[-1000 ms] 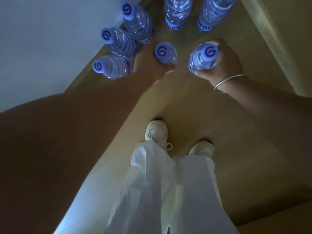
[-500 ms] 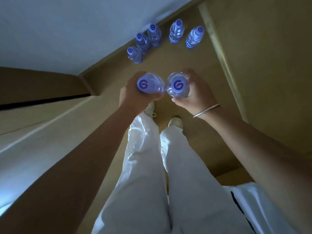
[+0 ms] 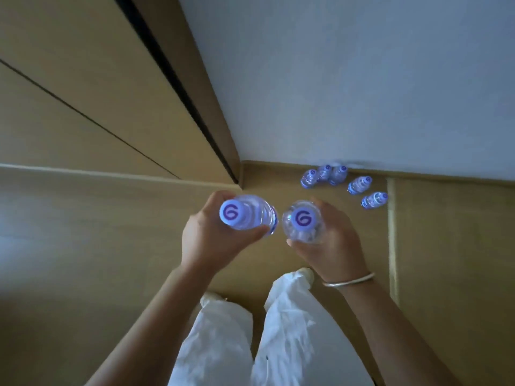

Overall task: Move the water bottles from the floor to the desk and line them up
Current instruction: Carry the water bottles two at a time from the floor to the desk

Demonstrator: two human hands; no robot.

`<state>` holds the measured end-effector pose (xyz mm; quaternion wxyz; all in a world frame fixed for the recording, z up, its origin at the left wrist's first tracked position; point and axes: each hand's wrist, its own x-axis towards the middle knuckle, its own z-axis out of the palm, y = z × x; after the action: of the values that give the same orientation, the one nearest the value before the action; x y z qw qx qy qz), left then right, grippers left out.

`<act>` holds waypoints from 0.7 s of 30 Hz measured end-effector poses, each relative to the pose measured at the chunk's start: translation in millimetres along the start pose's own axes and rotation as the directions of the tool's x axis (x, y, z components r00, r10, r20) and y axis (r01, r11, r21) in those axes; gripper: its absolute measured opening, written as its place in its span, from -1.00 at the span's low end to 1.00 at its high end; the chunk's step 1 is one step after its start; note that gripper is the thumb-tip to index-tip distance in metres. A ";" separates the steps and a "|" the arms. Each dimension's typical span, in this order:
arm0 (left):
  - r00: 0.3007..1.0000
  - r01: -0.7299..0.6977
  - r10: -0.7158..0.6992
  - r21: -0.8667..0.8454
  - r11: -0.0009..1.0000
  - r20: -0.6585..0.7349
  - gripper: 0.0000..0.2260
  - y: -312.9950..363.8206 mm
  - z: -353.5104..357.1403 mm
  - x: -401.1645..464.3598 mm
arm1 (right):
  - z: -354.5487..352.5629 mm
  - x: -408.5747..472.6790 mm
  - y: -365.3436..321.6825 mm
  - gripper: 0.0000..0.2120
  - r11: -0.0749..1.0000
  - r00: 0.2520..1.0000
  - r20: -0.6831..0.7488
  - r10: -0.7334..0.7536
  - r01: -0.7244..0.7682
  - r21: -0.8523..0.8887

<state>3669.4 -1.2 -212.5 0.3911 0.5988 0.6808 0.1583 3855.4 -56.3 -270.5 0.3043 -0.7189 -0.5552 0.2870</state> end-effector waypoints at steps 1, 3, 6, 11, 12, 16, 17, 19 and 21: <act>0.999 0.012 -0.012 -0.004 1.000 -0.043 -0.53 -8.4 -22.7 -9.0 | 8.1 -0.5 -22.0 -0.38 0.999 1.000 0.010 -0.030 0.030 -0.011; 0.988 0.053 -0.054 -0.011 0.999 -0.142 -0.52 -32.5 -69.2 -26.8 | 30.4 -0.9 -67.6 -0.31 0.998 0.997 0.062 -0.053 0.055 -0.026; 0.955 0.137 -0.141 -0.035 0.990 -0.263 -0.61 -77.1 -136.8 -56.4 | 71.5 -4.7 -134.9 -0.27 0.994 0.978 0.182 -0.101 0.108 -0.025; 0.849 0.256 -0.256 -0.065 0.965 -0.462 -0.70 -157.2 -239.9 -108.5 | 148.1 -27.6 -246.4 -0.31 0.986 0.871 0.463 -0.168 0.144 0.086; 0.817 0.274 -0.272 -0.072 0.959 -0.509 -0.65 -171.9 -258.4 -116.9 | 164.7 -33.2 -266.7 -0.33 0.977 0.858 0.469 -0.211 0.177 0.115; 0.699 0.354 -0.344 -0.115 0.928 -0.627 -0.69 -221.7 -320.1 -149.7 | 229.1 -58.6 -342.7 -0.24 0.931 0.748 0.561 -0.354 0.338 0.136; 0.672 0.362 -0.355 -0.131 0.923 -0.650 -0.71 -230.9 -333.0 -156.2 | 241.6 -63.6 -360.6 -0.30 0.914 0.717 0.579 -0.389 0.378 0.145; 0.627 0.379 -0.371 -0.148 0.913 -0.685 -0.71 -250.7 -356.9 -167.1 | 265.5 -72.3 -393.7 -0.39 0.875 0.655 0.600 -0.460 0.449 0.181; 0.582 0.404 -0.392 -0.165 0.900 -0.712 -0.70 -268.7 -379.0 -174.1 | 288.2 -77.4 -423.2 -0.42 0.838 0.597 0.615 -0.515 0.501 0.216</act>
<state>3206.0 -131.4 -92.4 0.1076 0.3200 0.8965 0.2869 3358.3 -13.4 -132.1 0.1678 -0.3815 -0.8032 0.4257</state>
